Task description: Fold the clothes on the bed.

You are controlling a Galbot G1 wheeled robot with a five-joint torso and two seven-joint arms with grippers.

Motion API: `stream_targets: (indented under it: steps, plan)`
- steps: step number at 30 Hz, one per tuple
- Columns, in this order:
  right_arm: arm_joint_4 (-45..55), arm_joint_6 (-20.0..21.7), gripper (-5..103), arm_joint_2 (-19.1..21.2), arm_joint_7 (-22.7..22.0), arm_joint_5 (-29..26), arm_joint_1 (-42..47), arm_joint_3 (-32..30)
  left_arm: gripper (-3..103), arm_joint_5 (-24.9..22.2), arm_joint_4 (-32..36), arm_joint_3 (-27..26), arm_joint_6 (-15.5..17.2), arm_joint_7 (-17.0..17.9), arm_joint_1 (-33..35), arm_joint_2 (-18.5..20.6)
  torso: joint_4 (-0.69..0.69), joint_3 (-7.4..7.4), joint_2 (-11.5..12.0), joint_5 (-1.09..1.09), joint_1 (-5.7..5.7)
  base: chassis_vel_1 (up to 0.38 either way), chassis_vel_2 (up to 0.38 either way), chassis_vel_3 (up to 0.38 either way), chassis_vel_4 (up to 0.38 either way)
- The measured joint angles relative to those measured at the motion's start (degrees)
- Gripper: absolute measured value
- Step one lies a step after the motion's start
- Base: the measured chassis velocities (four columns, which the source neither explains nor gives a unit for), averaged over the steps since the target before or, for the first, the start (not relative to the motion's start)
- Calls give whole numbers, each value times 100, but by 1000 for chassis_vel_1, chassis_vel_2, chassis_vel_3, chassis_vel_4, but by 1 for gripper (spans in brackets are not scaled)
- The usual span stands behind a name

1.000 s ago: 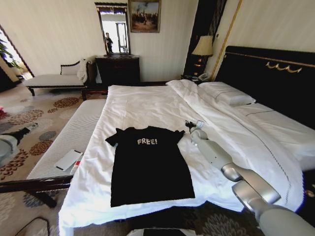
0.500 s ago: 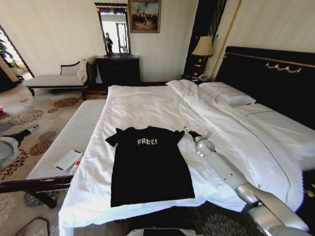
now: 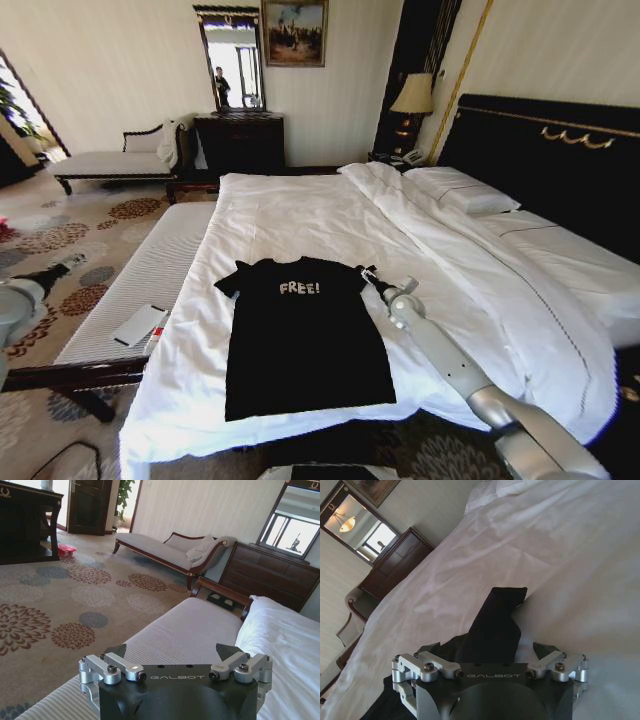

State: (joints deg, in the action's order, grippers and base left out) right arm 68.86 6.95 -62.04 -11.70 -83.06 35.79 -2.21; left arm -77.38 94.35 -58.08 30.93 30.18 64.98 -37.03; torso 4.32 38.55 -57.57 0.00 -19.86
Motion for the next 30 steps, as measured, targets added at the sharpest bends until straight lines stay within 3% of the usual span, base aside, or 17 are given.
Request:
stream_targets:
  steps: [6,14,23,30]
  plan:
    - [276,-48,100,-19,165,-363,58,-54,100,13,-23,3,0,-2,-13,-12,-1,0,0,0,0,0,0,0,0]
    - [421,-108,100,36,183,-422,33,-54,100,68,27,80,0,21,-33,-90,-1,1,0,0,0,0,0,0,0]
    - [1617,-126,100,737,-15,-1122,212,-421,100,82,-78,141,-4,24,-125,-97,2,0,0,0,0,0,0,0,0]
    - [1668,-128,100,918,-87,-703,218,-412,100,154,-93,265,-28,20,-199,-180,0,0,0,0,0,0,0,0,0]
